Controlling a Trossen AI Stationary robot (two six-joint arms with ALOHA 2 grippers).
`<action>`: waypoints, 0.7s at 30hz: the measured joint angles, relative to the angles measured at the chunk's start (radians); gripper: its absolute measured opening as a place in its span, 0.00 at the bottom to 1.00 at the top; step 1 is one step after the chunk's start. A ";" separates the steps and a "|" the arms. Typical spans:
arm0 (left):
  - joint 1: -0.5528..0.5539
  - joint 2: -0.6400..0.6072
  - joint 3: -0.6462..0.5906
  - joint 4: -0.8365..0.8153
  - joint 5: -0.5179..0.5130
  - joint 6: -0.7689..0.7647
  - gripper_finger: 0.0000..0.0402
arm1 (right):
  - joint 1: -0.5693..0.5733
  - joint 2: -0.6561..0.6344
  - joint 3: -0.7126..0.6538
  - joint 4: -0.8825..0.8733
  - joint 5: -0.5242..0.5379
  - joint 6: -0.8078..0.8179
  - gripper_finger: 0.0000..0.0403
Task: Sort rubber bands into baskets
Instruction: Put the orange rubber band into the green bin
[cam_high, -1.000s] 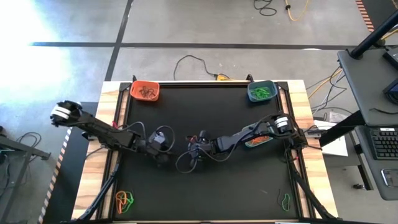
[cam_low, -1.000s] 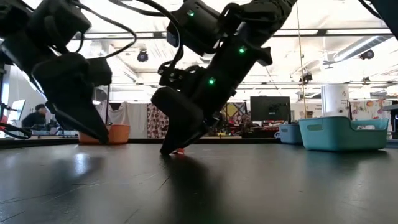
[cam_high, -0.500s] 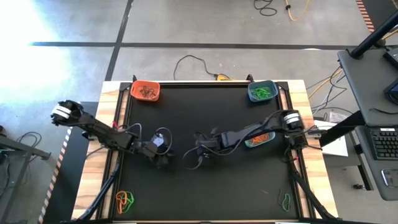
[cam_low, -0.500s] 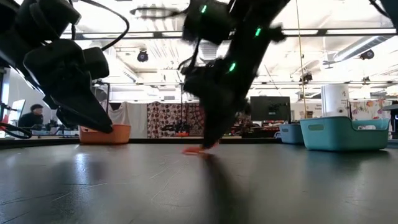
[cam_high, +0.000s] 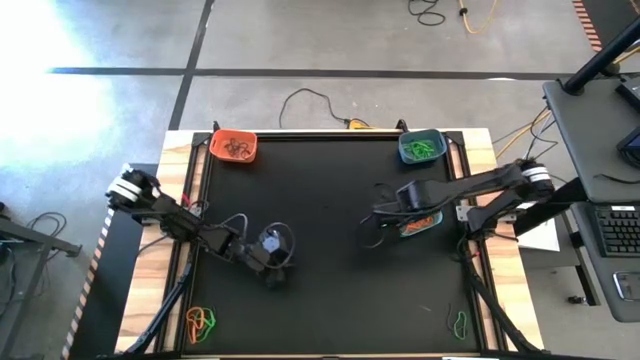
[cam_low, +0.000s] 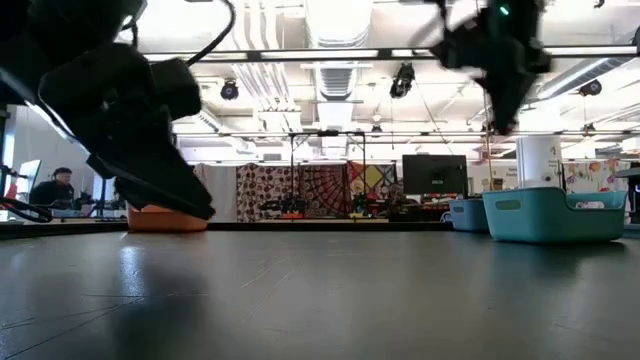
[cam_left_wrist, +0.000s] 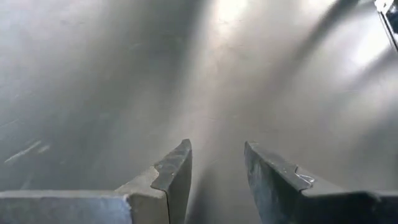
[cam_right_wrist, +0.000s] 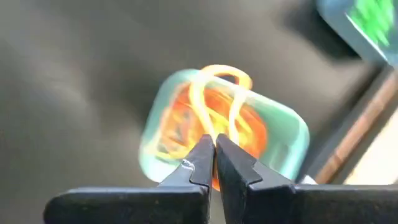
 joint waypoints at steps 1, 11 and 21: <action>-0.003 0.019 0.026 -0.015 0.000 0.008 0.33 | -0.005 -0.025 -0.032 -0.020 -0.003 0.032 0.02; -0.038 0.038 0.252 -0.439 -0.001 -0.055 0.33 | -0.059 -0.216 -0.455 0.295 -0.110 0.104 0.02; -0.098 0.029 0.443 -0.698 -0.017 -0.179 0.33 | -0.077 -0.229 -0.574 0.328 -0.097 0.083 0.22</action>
